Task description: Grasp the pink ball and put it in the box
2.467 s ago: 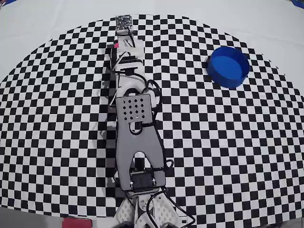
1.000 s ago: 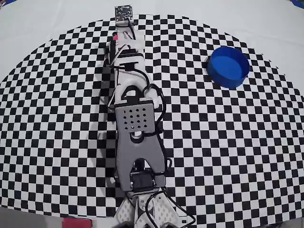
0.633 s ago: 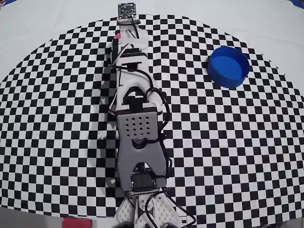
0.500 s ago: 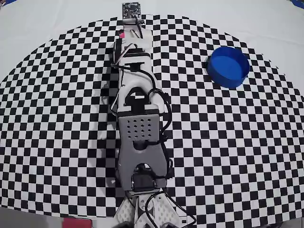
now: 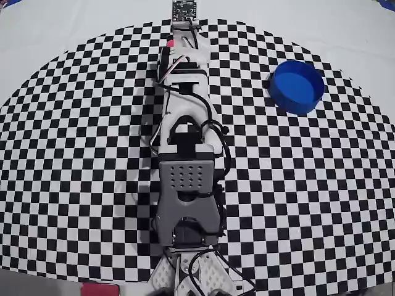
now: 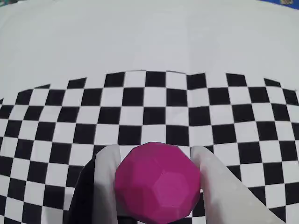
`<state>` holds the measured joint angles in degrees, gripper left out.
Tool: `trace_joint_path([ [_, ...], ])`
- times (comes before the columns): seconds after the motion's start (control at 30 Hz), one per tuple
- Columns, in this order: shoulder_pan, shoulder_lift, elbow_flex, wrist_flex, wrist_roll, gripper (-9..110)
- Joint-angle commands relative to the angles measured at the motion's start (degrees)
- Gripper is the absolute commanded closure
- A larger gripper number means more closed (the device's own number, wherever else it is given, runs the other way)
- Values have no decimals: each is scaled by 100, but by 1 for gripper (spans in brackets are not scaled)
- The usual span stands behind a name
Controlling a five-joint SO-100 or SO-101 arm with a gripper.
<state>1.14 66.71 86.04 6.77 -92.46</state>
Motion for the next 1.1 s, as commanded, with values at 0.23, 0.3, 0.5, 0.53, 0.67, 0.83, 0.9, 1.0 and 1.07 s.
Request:
trace_joint_path([
  [0.23,448,642,114,-26,26,101],
  [0.3,536,650,114,-26,26,101],
  [0.5,817,677,114,-44,26,101],
  [0.53,861,677,114,-53,26,101],
  [0.67,1046,686,114,-62,26,101],
  [0.83,1257,712,114,-62,26,101],
  [0.9,1318,721,114,-70,26,101],
  [1.0,1406,756,114,-88,26,101],
  [1.07,1477,773,114,-88,26,101],
])
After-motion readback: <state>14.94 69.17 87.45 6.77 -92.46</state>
